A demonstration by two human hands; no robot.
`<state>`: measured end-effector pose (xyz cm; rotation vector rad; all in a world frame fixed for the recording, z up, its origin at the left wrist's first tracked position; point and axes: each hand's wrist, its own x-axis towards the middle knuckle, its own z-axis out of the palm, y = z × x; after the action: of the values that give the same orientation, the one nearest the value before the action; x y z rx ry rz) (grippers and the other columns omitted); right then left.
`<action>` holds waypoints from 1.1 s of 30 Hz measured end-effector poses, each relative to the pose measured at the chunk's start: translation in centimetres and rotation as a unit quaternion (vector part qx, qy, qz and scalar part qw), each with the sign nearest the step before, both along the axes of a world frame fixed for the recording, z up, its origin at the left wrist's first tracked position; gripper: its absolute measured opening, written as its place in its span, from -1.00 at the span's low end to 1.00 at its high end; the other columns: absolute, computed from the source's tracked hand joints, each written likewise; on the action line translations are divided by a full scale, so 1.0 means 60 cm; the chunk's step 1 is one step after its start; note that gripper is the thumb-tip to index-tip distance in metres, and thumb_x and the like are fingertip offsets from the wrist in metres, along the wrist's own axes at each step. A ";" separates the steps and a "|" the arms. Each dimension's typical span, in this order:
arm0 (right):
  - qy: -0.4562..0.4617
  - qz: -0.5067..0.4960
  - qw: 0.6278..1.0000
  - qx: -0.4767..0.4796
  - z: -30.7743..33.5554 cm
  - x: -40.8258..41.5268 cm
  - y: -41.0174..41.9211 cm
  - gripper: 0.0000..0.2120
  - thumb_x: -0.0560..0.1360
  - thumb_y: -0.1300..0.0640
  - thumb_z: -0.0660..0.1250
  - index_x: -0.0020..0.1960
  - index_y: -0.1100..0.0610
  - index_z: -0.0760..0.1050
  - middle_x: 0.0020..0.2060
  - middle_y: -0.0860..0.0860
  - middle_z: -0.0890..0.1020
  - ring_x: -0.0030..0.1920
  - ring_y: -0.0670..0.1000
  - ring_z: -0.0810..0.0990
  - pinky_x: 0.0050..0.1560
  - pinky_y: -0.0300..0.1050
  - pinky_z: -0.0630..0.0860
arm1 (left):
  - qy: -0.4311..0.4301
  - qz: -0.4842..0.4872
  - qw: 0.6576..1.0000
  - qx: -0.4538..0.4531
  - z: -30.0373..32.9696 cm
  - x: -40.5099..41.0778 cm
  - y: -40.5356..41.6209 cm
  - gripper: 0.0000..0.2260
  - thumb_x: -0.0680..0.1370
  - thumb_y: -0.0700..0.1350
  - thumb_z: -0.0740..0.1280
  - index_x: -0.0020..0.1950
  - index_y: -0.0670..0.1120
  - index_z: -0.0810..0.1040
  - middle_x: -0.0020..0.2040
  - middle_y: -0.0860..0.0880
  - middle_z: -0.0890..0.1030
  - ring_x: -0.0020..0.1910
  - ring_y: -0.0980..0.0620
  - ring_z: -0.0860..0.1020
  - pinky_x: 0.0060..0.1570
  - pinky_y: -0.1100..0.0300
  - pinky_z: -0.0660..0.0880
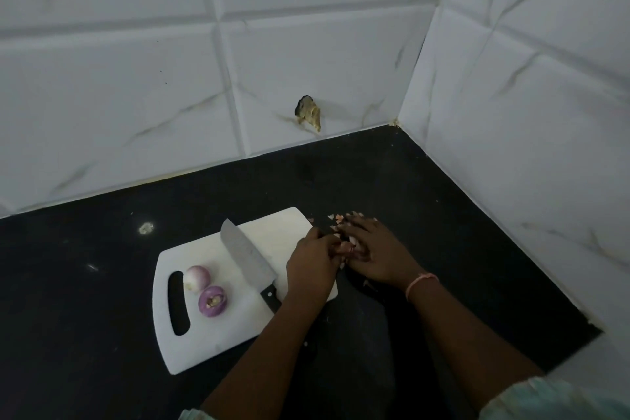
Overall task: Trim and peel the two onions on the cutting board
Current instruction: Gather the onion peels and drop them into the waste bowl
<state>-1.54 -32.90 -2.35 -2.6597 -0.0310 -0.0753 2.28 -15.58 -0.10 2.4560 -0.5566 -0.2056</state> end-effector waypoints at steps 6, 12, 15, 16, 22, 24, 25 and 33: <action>-0.055 -0.070 0.996 0.010 0.030 -0.017 0.008 -0.73 0.51 0.13 0.29 0.16 0.04 0.63 0.20 -0.04 0.62 0.22 -0.06 0.55 0.25 -0.28 0.39 | 0.010 0.005 1.000 -0.008 -0.001 0.011 -0.005 -0.79 0.60 -0.03 0.31 0.22 0.04 0.60 0.15 0.01 0.58 0.11 0.03 0.54 0.06 0.15 0.47; -0.038 -0.095 0.995 -0.005 0.032 -0.033 0.024 -0.77 0.42 0.13 0.45 0.05 0.16 0.64 -0.01 0.06 0.63 0.01 0.04 0.59 0.06 -0.13 0.49 | 0.034 0.029 0.997 -0.067 0.001 0.015 -0.004 -0.81 0.60 -0.12 0.31 0.17 -0.02 0.63 0.10 -0.01 0.63 0.05 0.03 0.56 -0.01 0.27 0.37; 0.002 -0.133 0.991 0.012 0.035 -0.027 0.025 -0.76 0.43 0.14 0.46 0.08 0.17 0.64 -0.02 0.06 0.61 0.01 0.04 0.58 -0.01 -0.21 0.41 | 0.043 0.035 0.992 -0.110 0.004 0.008 -0.004 -0.83 0.57 -0.17 0.35 0.12 -0.06 0.66 0.03 -0.03 0.66 -0.01 0.01 0.59 -0.07 0.28 0.37; 0.003 -0.180 0.982 0.053 0.042 -0.029 0.029 -0.77 0.43 0.19 0.46 0.08 0.17 0.64 -0.02 0.06 0.63 -0.01 0.02 0.60 0.01 -0.21 0.45 | 0.046 0.036 0.991 -0.124 0.004 0.005 -0.004 -0.83 0.56 -0.18 0.35 0.10 -0.07 0.67 0.01 -0.04 0.68 -0.03 0.00 0.60 -0.09 0.29 0.37; -0.027 -0.401 0.740 0.540 0.075 -0.057 0.039 -0.84 0.41 0.38 0.44 -0.05 0.21 0.67 -0.13 0.14 0.72 -0.17 0.06 0.69 -0.18 -0.13 0.62 | 0.073 0.041 0.975 -0.204 0.020 -0.014 -0.001 -0.81 0.52 -0.24 0.37 0.08 -0.08 0.69 -0.06 -0.02 0.71 -0.10 0.03 0.63 -0.06 0.28 0.44; -0.017 -0.405 0.628 0.664 0.084 -0.072 0.041 -0.83 0.41 0.44 0.40 -0.05 0.28 0.64 -0.12 0.21 0.70 -0.22 0.06 0.70 -0.26 -0.15 0.63 | 0.101 0.051 0.967 -0.227 0.029 -0.027 -0.001 -0.83 0.53 -0.22 0.39 0.08 -0.05 0.69 -0.09 0.00 0.70 -0.11 0.05 0.63 -0.07 0.27 0.45; -0.014 -0.402 0.585 0.704 0.089 -0.078 0.042 -0.84 0.42 0.45 0.37 -0.05 0.29 0.63 -0.13 0.21 0.70 -0.22 0.06 0.70 -0.27 -0.15 0.64 | 0.119 0.054 0.962 -0.238 0.031 -0.033 -0.002 -0.85 0.53 -0.20 0.40 0.07 -0.04 0.69 -0.10 0.00 0.70 -0.12 0.05 0.63 -0.06 0.22 0.49; -0.031 -0.347 0.449 0.823 0.135 -0.200 0.044 -0.80 0.37 0.33 0.38 -0.02 0.24 0.64 -0.08 0.19 0.70 -0.04 0.10 0.67 0.26 0.03 0.48 | 0.346 0.070 0.839 -0.414 0.085 -0.175 -0.047 -0.83 0.53 -0.19 0.43 0.11 -0.08 0.68 -0.03 -0.07 0.73 0.02 -0.05 0.69 0.06 0.05 0.62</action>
<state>-13.52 -30.24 5.75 -0.5030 0.7195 -0.2791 -8.21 -18.38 5.01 1.4167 -0.0862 -0.6135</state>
